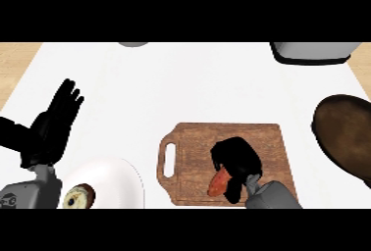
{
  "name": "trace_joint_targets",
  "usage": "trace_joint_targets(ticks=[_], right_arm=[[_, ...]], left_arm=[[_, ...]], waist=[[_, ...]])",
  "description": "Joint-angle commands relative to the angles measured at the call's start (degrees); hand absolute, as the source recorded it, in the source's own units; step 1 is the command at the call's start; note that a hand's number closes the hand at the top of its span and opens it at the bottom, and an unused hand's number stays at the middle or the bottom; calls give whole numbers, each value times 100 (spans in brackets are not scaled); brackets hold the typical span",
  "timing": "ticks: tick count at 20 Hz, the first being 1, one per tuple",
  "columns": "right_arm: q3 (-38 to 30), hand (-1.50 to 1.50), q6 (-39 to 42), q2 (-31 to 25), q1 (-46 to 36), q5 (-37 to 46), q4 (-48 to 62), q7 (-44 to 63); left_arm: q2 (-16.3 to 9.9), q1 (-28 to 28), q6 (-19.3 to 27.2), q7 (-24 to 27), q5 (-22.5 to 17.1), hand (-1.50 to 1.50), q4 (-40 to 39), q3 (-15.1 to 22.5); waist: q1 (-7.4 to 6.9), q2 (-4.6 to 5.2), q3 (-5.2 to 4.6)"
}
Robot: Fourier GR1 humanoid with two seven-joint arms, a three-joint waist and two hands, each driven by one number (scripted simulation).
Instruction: Pick the sweet potato from the cutting board and place it in the pan
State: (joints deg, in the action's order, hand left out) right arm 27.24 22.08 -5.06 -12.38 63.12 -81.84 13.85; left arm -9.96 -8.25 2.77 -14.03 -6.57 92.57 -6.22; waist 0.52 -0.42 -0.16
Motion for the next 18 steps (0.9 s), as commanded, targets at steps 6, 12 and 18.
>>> trace_joint_targets(ticks=[6, 12, 18], right_arm=[[-790, 150, -858, -310, 635, 709, -1499, 1505], [-288, 150, -589, -488, 515, 1742, -3536, 2277], [-802, 150, 592, -564, 343, 1565, -4722, 2496]], left_arm=[[-96, -94, -5, -17, -36, 0, -118, -158], [-76, -83, -49, 10, -87, 0, -281, -192], [26, -141, 1, -39, 57, 0, -182, -35]], waist=[[88, 7, 10], [158, -20, -1], [-24, 34, 14]])
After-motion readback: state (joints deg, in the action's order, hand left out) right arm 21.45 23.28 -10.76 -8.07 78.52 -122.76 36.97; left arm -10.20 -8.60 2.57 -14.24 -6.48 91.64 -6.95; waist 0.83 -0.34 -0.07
